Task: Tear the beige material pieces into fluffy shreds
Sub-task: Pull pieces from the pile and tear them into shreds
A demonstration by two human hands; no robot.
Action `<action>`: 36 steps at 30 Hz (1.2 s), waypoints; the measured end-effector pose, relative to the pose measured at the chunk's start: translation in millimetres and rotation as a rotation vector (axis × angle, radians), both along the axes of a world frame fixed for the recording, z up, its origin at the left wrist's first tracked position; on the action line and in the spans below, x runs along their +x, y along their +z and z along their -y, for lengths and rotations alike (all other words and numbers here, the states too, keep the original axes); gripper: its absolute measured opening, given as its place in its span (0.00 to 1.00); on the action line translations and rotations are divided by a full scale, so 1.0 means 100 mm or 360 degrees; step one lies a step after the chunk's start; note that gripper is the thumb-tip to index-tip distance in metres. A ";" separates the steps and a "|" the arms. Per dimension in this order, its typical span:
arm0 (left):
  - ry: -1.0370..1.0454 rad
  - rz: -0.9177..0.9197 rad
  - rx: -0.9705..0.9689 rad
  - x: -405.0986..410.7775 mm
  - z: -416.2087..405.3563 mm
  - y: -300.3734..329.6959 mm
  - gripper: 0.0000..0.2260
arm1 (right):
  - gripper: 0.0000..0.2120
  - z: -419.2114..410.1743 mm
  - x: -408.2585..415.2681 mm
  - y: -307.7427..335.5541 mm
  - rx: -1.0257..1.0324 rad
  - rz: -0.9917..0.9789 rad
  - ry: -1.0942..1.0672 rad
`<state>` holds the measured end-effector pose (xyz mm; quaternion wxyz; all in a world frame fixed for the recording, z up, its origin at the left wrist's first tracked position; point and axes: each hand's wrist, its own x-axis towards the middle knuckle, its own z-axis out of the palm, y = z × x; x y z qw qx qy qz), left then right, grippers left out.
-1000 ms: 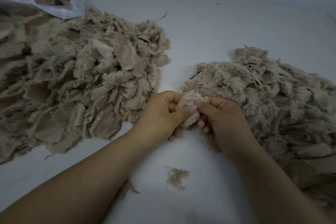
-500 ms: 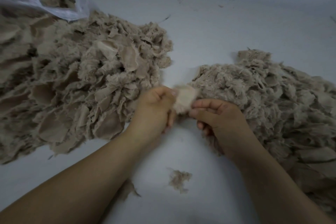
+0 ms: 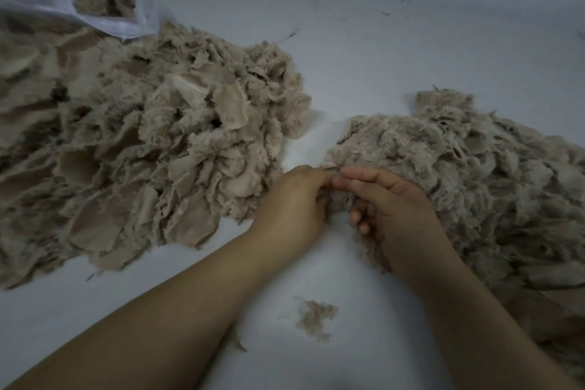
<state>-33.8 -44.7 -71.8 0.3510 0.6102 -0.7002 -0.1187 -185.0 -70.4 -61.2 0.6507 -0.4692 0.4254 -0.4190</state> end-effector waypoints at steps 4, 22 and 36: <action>-0.0021 -0.0353 -0.0015 0.04 -0.03 -0.06 0.04 | 0.11 0.01 -0.01 0.00 0.0022 0.0001 0.0029; -0.0363 -0.1478 0.0216 -0.01 -0.08 0.04 0.06 | 0.11 0.05 -0.02 -0.03 0.0087 -0.0058 0.0035; 0.0221 -0.1707 -0.0039 0.05 -0.02 0.02 0.12 | 0.20 0.00 -0.06 0.02 0.0005 -0.0219 0.0031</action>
